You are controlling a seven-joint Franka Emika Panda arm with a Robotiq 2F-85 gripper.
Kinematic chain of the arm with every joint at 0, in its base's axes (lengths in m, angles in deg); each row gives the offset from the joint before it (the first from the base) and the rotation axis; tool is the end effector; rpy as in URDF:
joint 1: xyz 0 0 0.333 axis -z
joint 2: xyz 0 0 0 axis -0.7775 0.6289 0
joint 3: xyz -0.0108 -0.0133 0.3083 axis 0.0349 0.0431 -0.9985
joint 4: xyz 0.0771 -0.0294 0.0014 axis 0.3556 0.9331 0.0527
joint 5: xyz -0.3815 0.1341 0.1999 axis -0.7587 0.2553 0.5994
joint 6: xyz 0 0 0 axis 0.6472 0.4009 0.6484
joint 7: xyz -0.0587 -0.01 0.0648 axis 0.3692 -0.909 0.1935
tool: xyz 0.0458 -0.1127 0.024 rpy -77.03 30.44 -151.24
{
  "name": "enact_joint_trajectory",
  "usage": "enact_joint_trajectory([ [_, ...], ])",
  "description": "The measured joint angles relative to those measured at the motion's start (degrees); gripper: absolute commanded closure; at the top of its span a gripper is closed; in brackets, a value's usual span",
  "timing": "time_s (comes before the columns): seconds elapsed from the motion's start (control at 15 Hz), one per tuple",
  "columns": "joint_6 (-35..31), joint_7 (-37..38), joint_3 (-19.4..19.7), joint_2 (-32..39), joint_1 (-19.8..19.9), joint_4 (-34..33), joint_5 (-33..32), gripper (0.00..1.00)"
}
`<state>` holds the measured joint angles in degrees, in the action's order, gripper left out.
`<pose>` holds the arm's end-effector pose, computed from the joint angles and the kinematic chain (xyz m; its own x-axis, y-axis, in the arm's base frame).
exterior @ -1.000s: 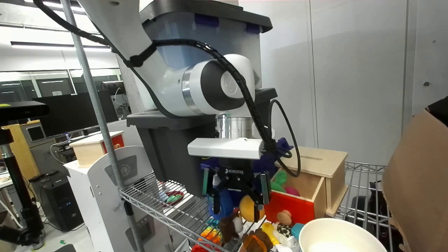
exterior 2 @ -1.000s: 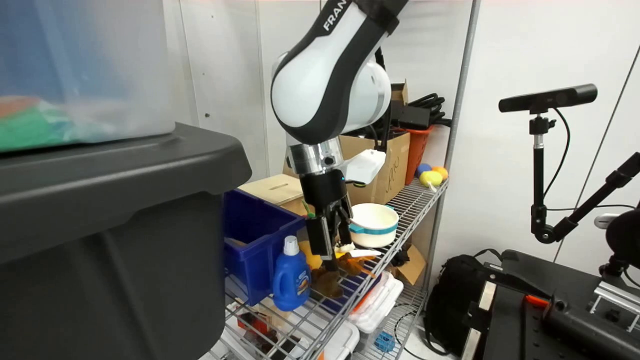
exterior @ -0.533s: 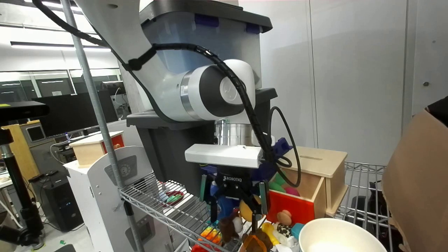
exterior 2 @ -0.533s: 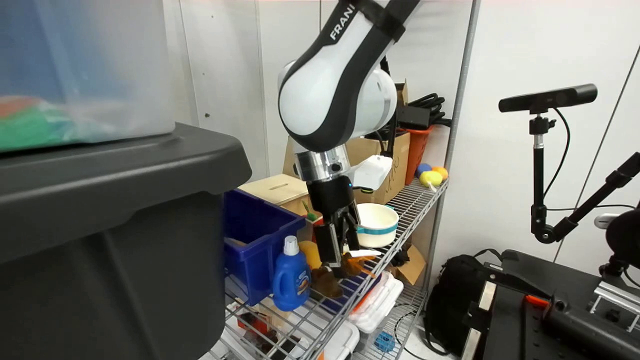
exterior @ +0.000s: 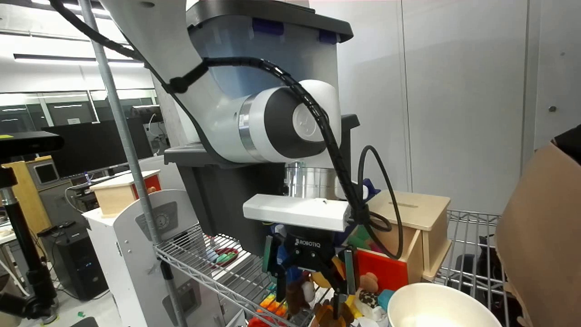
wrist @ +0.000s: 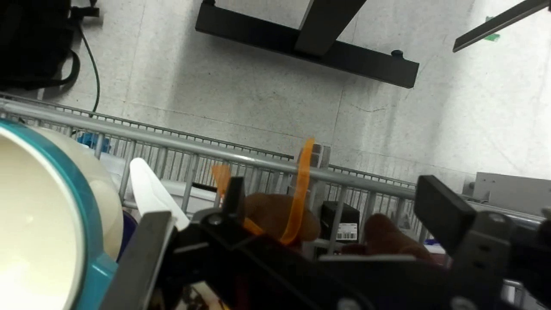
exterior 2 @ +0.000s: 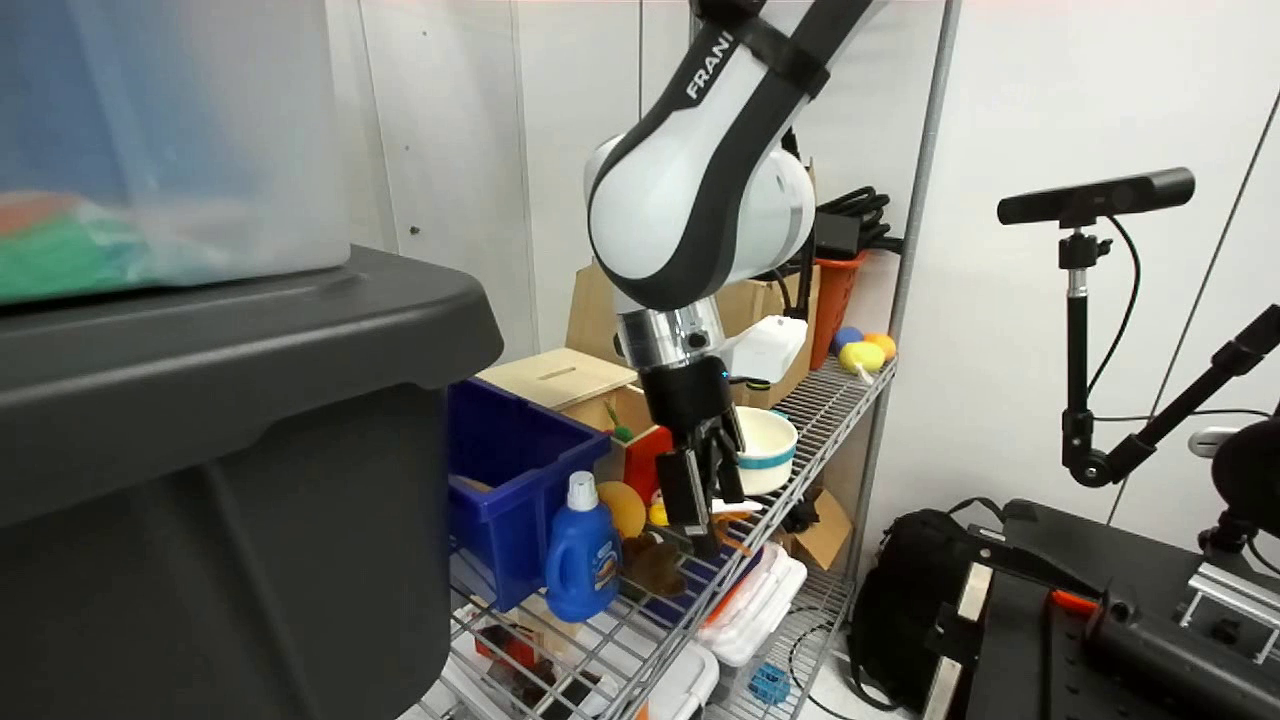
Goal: Put the brown bear with the orange ribbon in the dish
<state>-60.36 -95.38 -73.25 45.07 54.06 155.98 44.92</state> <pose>0.6288 -0.0221 0.0422 0.8999 0.2965 -0.3197 0.2963 -0.9538 -0.0506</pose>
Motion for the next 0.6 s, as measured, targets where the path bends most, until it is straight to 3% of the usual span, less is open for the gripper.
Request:
enact_joint_trajectory([
  [0.6, -0.06, 0.14, 0.74, -0.01, 0.50, -0.89, -0.13, 0.00],
])
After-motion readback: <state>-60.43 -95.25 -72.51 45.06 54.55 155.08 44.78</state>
